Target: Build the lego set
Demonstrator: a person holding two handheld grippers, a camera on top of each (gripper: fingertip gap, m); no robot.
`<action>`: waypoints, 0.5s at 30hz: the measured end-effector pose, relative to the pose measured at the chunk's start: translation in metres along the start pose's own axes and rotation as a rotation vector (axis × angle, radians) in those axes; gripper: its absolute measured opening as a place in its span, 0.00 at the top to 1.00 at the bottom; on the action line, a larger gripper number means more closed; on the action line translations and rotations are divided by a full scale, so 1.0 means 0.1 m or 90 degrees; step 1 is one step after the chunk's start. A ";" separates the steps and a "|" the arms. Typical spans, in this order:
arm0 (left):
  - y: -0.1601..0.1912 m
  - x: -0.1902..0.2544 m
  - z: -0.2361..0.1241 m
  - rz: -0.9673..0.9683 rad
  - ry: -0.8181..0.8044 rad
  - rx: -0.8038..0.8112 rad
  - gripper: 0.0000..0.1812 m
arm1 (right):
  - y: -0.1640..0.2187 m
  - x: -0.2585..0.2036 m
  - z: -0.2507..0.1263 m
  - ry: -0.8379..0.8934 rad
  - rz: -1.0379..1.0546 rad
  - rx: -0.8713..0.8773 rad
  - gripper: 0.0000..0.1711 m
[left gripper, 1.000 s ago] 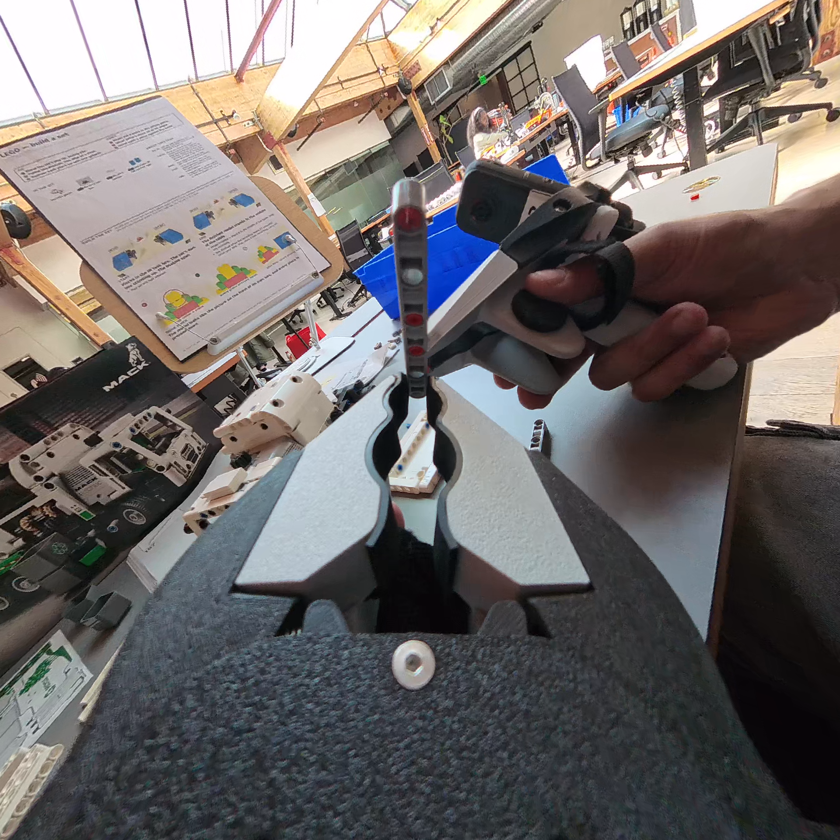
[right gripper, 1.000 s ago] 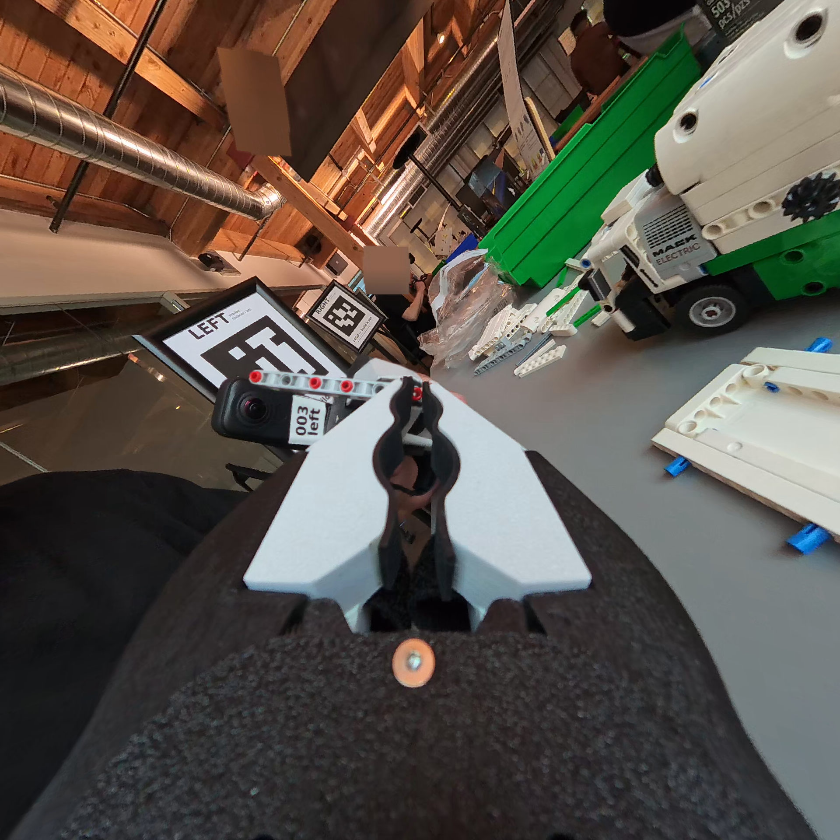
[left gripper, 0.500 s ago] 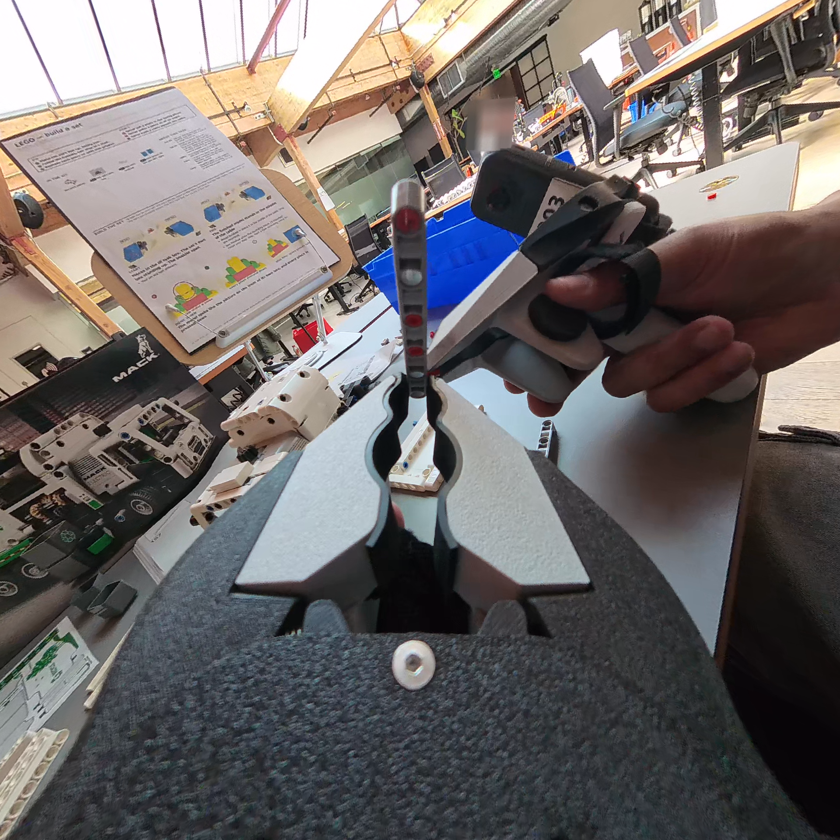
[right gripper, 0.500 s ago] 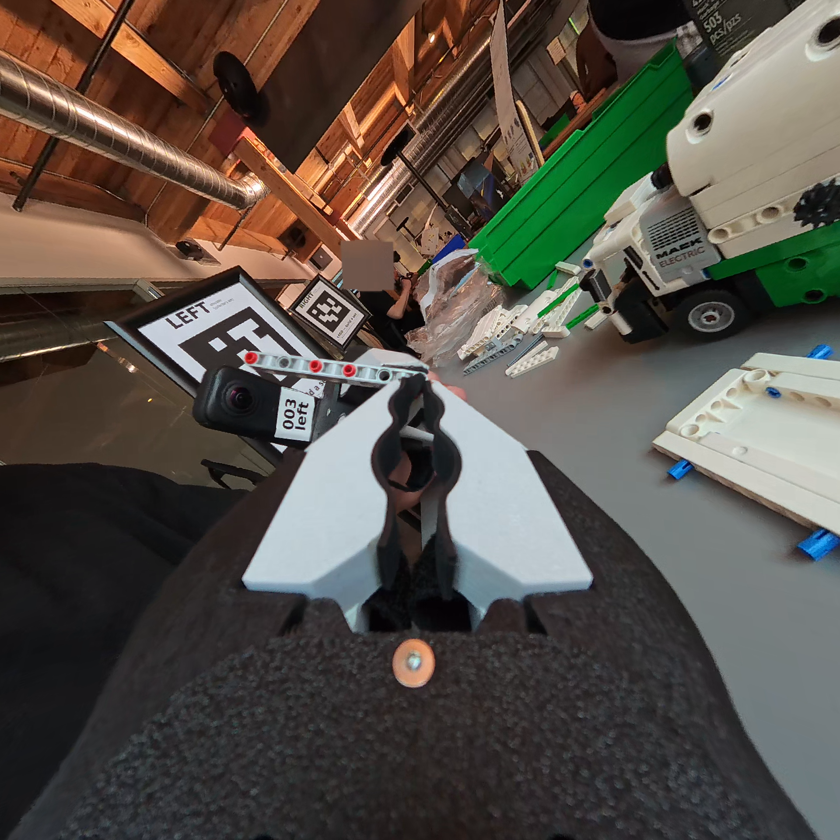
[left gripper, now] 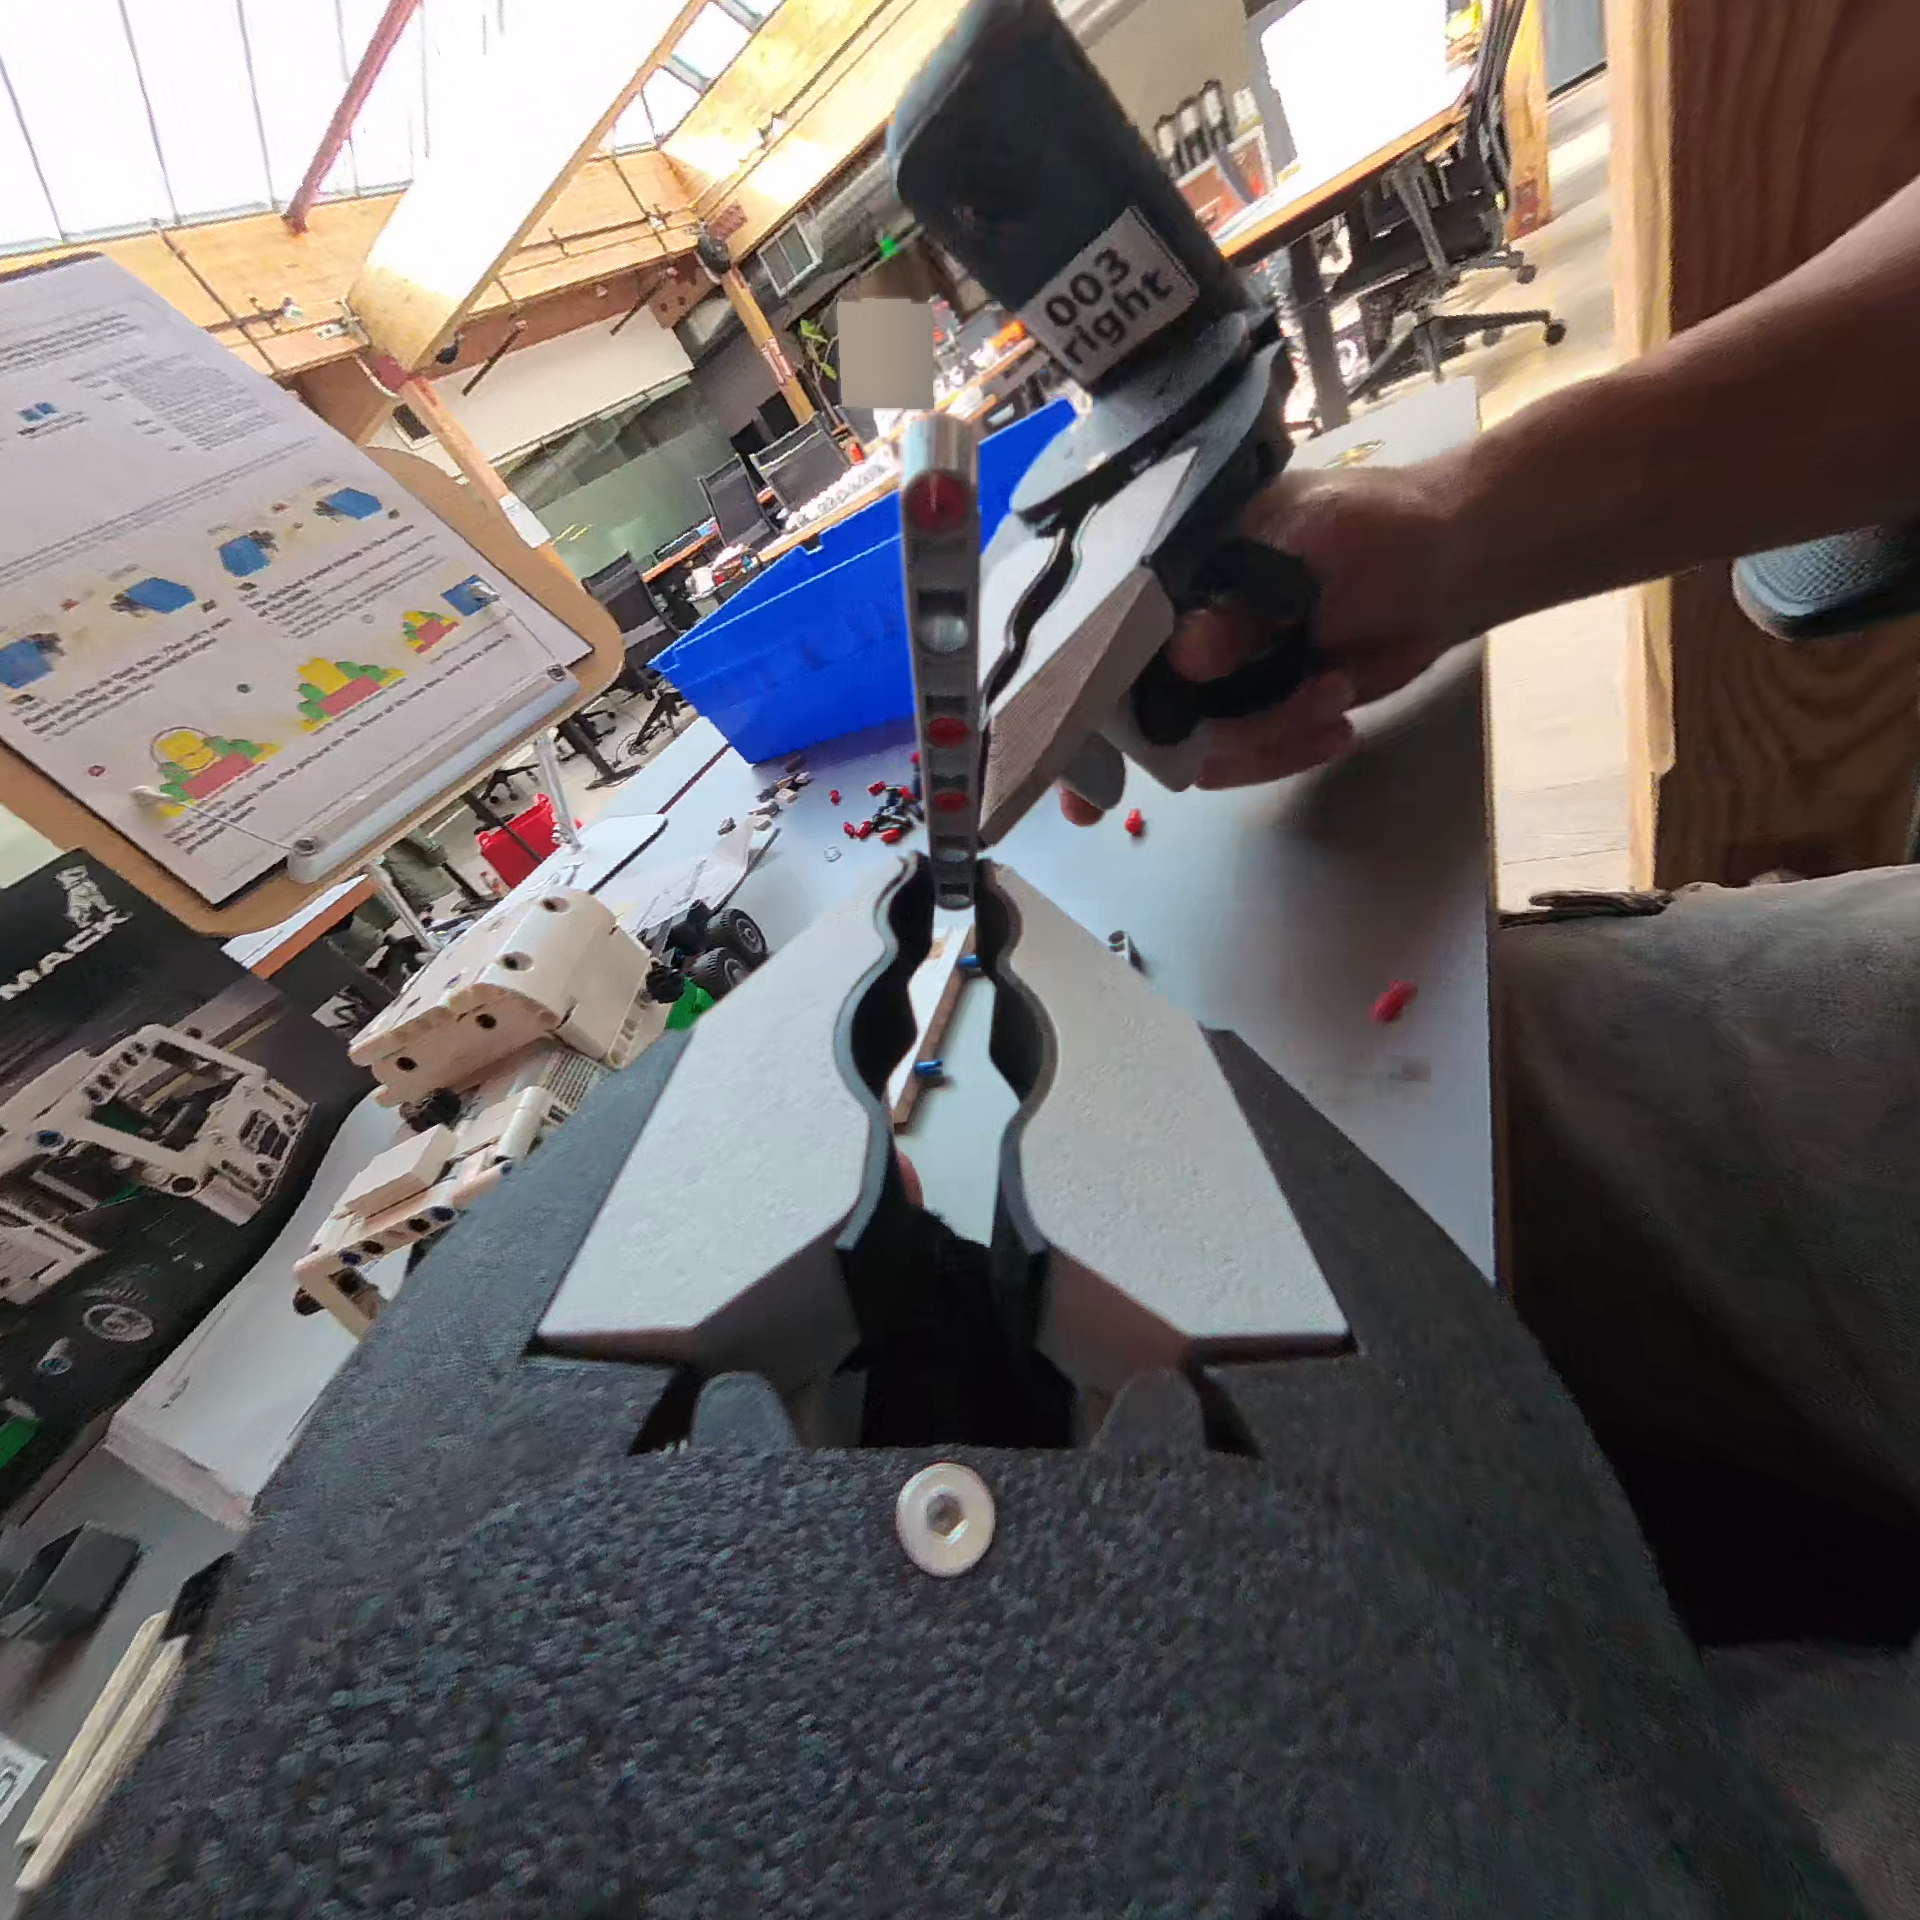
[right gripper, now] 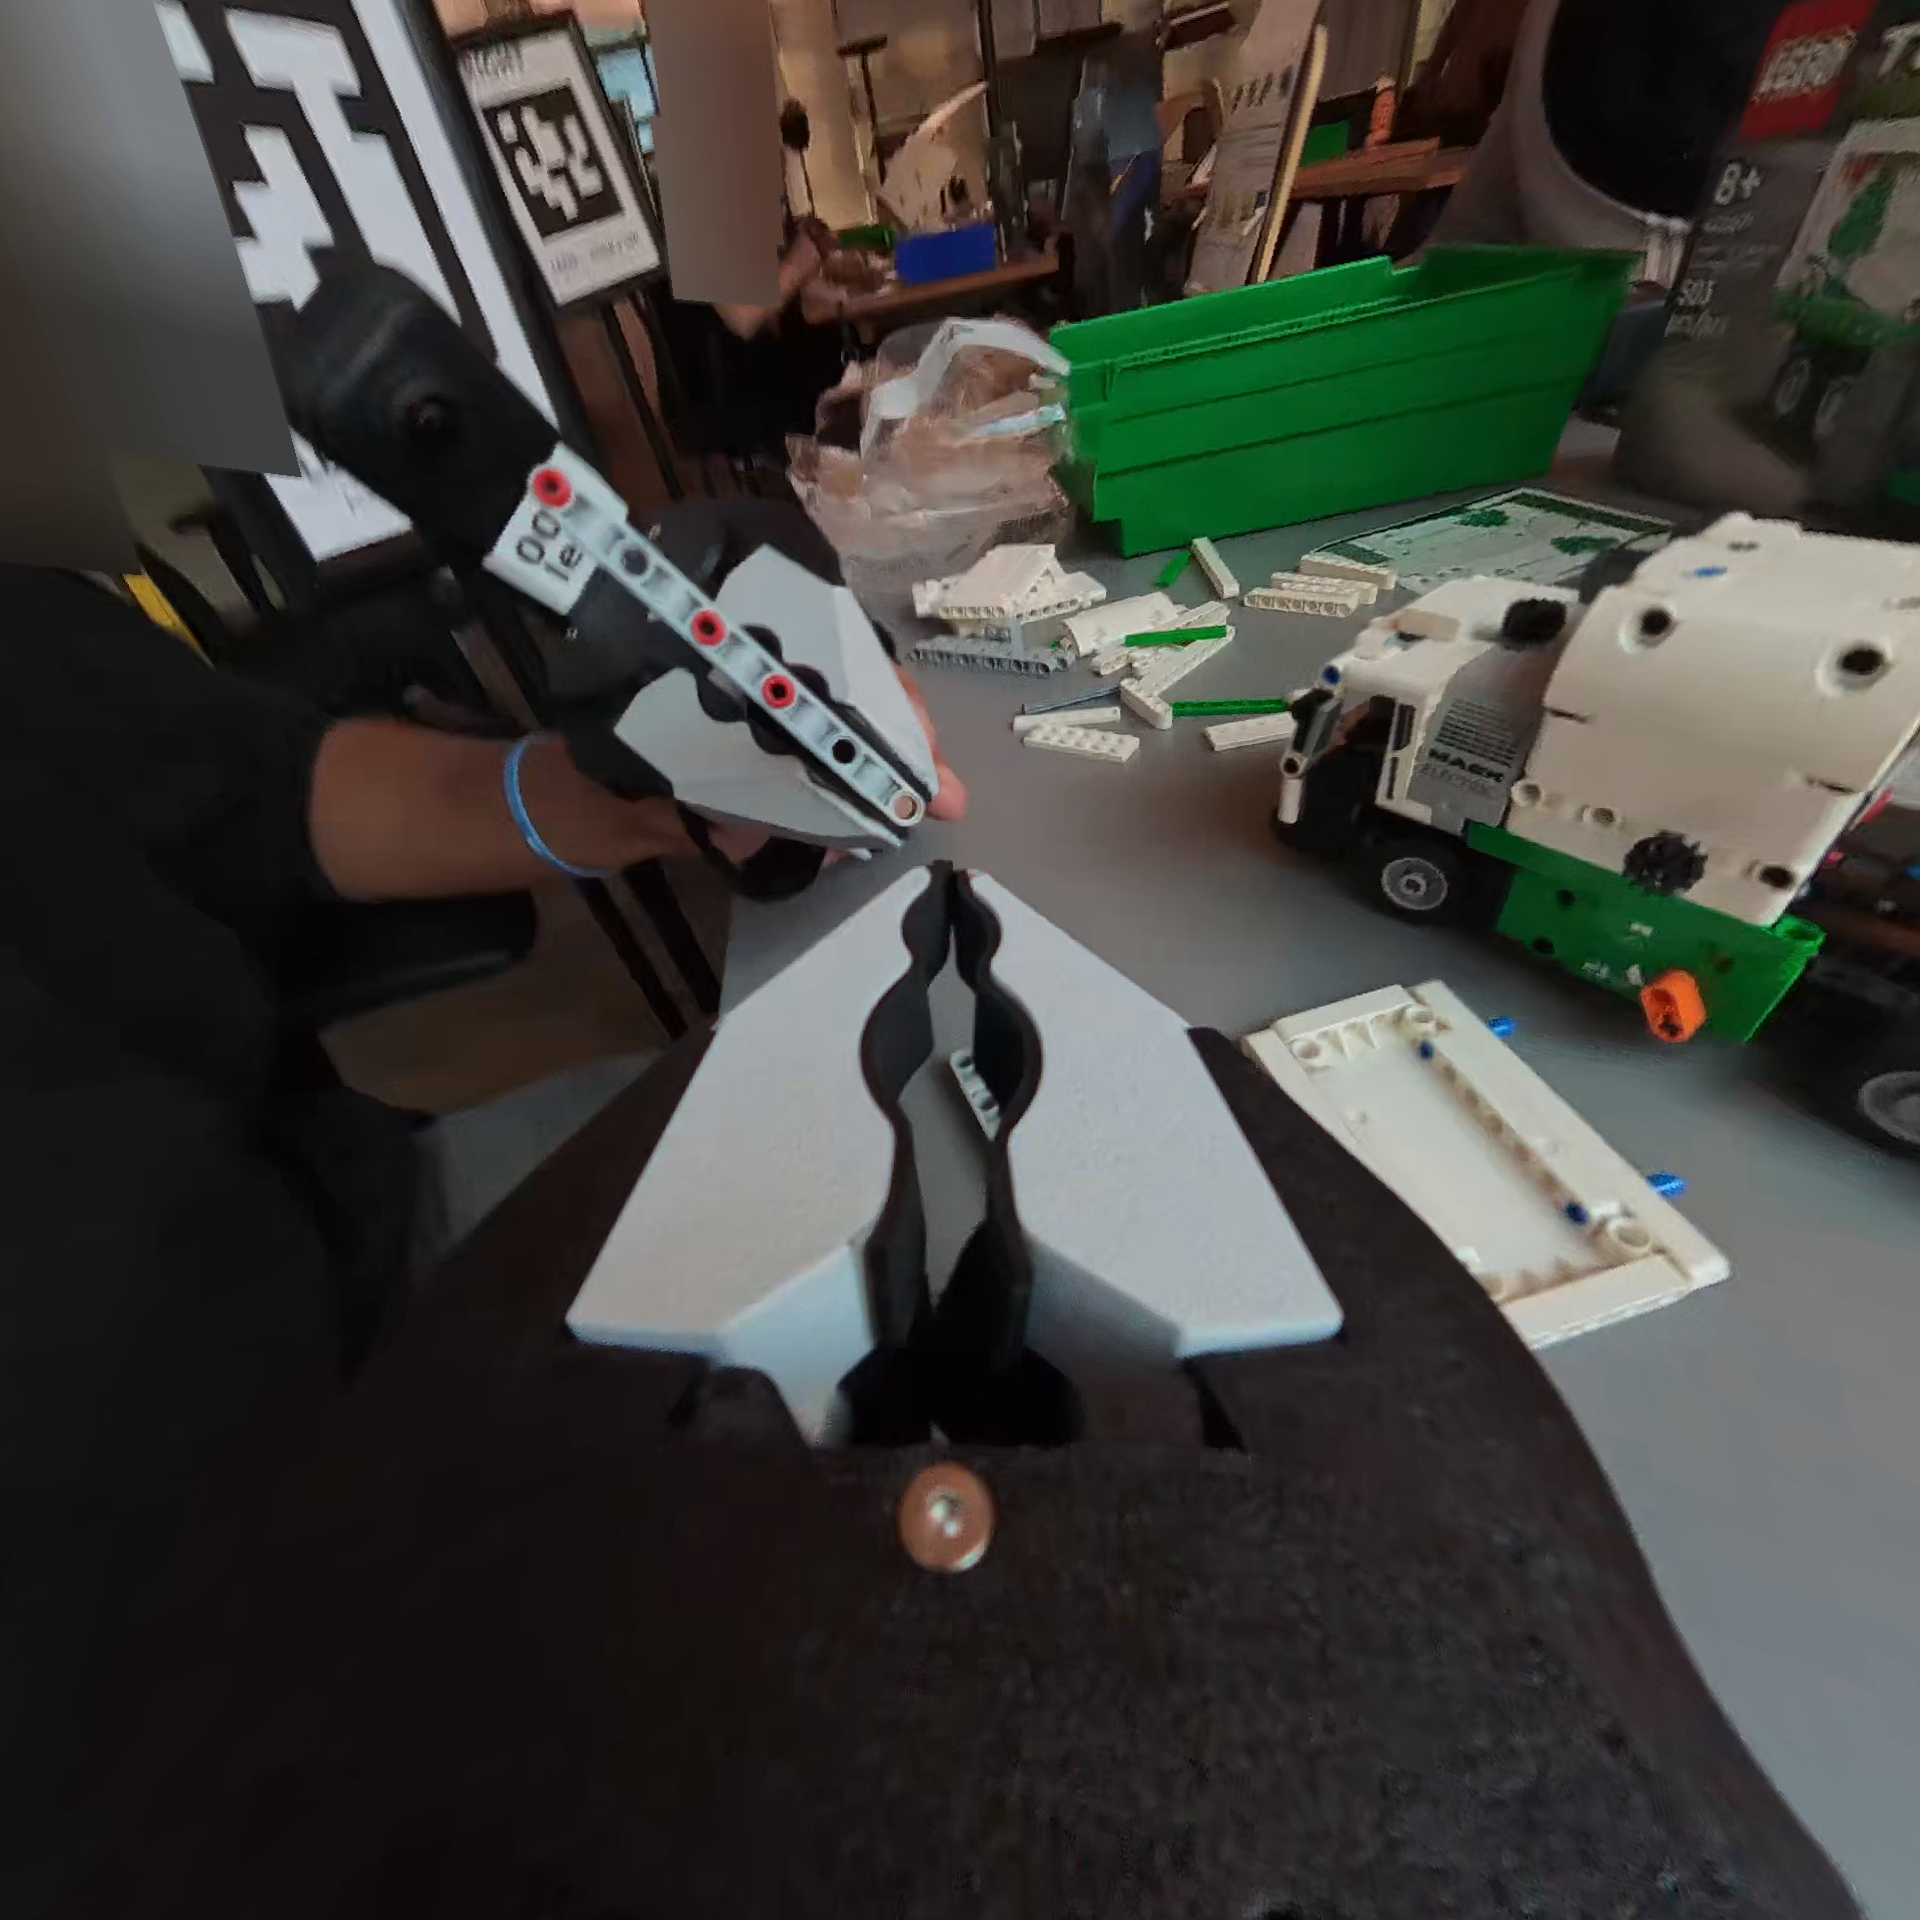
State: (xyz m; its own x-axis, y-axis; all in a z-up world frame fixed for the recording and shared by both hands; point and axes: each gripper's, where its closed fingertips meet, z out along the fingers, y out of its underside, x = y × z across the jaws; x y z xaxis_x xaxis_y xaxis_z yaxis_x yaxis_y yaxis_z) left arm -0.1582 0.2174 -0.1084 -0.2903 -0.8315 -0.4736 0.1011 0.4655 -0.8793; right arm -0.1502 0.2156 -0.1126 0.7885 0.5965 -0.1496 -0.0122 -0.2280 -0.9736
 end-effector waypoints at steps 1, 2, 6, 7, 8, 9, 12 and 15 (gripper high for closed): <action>0.00 0.02 0.00 -0.001 0.012 0.000 0.97 | 0.03 -0.02 0.00 0.011 -0.050 -0.027 1.00; 0.01 0.02 0.00 -0.003 0.012 -0.003 0.97 | 0.07 0.04 -0.01 0.053 -0.100 -0.057 1.00; 0.07 0.02 0.03 0.024 -0.003 -0.032 0.97 | 0.17 0.16 -0.09 0.121 -0.099 -0.083 1.00; 0.08 0.03 0.04 0.032 -0.007 -0.037 0.97 | 0.17 0.15 -0.14 0.128 -0.072 -0.079 1.00; 0.09 0.03 0.04 0.037 -0.007 -0.042 0.97 | 0.15 0.14 -0.21 0.136 -0.055 -0.076 1.00; 0.11 0.03 0.04 0.039 -0.008 -0.047 0.97 | 0.11 0.12 -0.30 0.144 -0.038 -0.059 1.00; 0.11 0.04 0.04 0.043 -0.004 -0.049 0.97 | 0.11 -0.01 -0.47 0.140 0.031 -0.012 1.00; 0.13 0.09 0.05 0.066 0.003 -0.056 0.97 | 0.25 -0.23 -0.49 0.125 0.034 -0.019 1.00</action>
State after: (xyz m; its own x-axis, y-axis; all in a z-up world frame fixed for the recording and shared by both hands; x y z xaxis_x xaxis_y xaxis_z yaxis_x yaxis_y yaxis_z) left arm -0.1550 0.2141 -0.1244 -0.2872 -0.7765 -0.5609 0.0475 0.5733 -0.8180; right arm -0.1382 0.1589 -0.1246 0.8921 0.4222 -0.1608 -0.0408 -0.2792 -0.9594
